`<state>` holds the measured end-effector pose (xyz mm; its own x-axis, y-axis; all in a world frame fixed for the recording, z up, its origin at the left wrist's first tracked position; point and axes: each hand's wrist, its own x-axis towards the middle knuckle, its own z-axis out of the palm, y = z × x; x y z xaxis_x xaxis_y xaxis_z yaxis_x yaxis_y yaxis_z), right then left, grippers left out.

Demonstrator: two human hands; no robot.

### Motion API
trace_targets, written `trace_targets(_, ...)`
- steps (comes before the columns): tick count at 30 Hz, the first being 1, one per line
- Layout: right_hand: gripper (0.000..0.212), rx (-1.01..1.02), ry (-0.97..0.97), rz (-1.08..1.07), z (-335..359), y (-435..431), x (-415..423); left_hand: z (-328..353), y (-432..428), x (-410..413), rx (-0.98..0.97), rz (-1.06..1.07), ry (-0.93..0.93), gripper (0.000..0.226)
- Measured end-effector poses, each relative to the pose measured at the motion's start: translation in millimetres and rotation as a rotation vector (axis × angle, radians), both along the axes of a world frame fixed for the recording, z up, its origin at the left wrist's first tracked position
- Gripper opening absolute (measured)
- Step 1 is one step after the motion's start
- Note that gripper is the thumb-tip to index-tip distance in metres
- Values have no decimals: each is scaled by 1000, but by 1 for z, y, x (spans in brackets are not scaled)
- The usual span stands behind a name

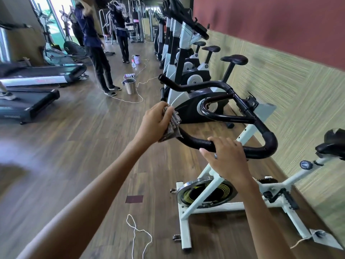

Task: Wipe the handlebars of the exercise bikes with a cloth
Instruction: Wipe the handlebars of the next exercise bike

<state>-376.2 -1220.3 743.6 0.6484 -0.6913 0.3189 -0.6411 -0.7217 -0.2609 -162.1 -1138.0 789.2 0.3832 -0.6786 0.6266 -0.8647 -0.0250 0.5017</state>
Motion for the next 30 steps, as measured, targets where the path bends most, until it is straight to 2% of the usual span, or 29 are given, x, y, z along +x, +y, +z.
trace_targets(2, 50, -4, -26, 9, -2, 2, -1, -13, 5, -7, -59, 29, -66, 21)
trace_targets(4, 49, -4, -52, 18, -3, 1, 0, -15, 9, 3, -49, -66, -176, 25)
trace_targets(6, 48, -8, -56, 28, -4, -1, 0, -2, 7, 14, 43, -144, -85, 21)
trace_targets(8, 45, 0, -71, 35, -5, -3, 0, 1, 5, 14, 46, -155, 25, 14)
trace_targets(12, 41, -29, -107, 30, -8, -1, -1, -10, 6, 5, -50, -145, -26, 14)
trace_targets(13, 41, -45, -107, 33, -10, -1, -1, -7, 7, 9, -17, -190, 4, 13)
trace_targets(15, 40, -71, -107, 33, -11, -2, 0, 9, 7, 14, 98, -264, 228, 10)
trace_targets(17, 40, -80, -115, 19, -11, -2, 1, 14, 4, 13, 176, -235, 362, 12)
trace_targets(18, 40, -80, -121, 11, -12, -1, 3, 12, 4, 8, 187, -170, 307, 14)
trace_targets(20, 39, -68, -124, 0, -12, 0, 4, 2, 5, -3, 121, -11, 65, 19)
trace_targets(22, 37, -64, -133, 4, -11, 0, 3, -3, 6, -8, 72, 29, -47, 20)
trace_targets(24, 38, -43, -121, 26, -8, -1, -1, 8, 4, -5, 75, 7, 28, 13)
trace_targets(26, 40, -16, -105, 53, -5, -2, -4, 21, 2, -1, -45, 6, 115, 9)
trace_targets(27, 40, -10, -105, 59, -4, -2, -6, 27, 3, -2, -115, 20, 48, 13)
trace_targets(30, 39, -28, -93, 63, -3, -3, -8, 22, 5, -19, -116, -40, -455, 35)
